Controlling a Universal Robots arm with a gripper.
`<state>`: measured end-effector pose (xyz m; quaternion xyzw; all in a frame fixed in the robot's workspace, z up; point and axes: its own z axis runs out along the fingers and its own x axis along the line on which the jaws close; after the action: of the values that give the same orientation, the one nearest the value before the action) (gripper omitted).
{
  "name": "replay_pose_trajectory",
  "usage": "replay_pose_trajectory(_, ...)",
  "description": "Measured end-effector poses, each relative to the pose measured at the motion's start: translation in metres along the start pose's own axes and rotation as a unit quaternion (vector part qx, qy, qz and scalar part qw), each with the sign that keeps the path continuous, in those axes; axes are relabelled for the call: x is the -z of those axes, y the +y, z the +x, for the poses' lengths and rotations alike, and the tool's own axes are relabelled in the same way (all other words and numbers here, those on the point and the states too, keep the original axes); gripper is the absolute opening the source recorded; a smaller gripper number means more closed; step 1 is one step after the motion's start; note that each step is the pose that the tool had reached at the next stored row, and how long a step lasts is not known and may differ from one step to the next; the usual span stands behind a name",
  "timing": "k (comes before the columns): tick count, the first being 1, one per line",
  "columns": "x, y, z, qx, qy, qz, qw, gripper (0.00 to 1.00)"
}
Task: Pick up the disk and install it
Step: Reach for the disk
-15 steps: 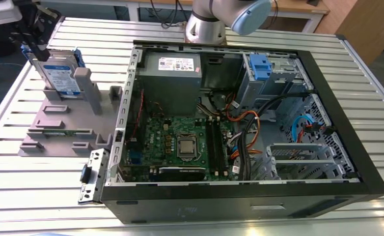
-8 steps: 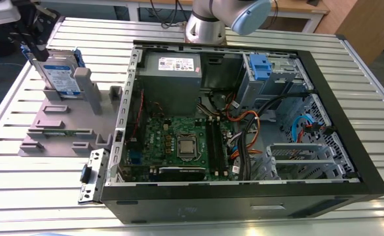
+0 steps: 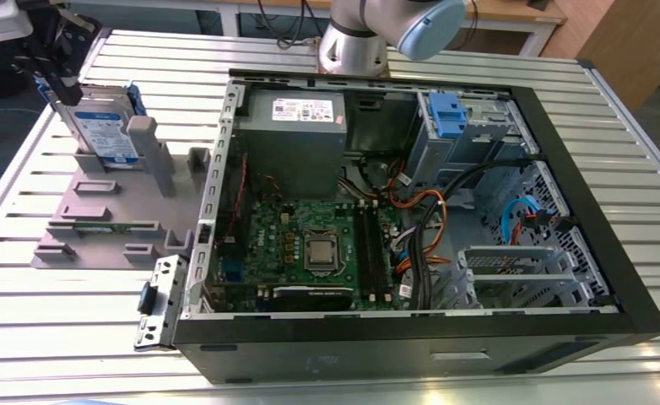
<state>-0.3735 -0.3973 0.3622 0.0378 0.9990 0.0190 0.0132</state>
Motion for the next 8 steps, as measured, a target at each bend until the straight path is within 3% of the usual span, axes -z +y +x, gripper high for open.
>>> replay_pose_trajectory(8,-0.001,0.0007,0.0019,0.0,0.0,0.0,1.0,0.11)
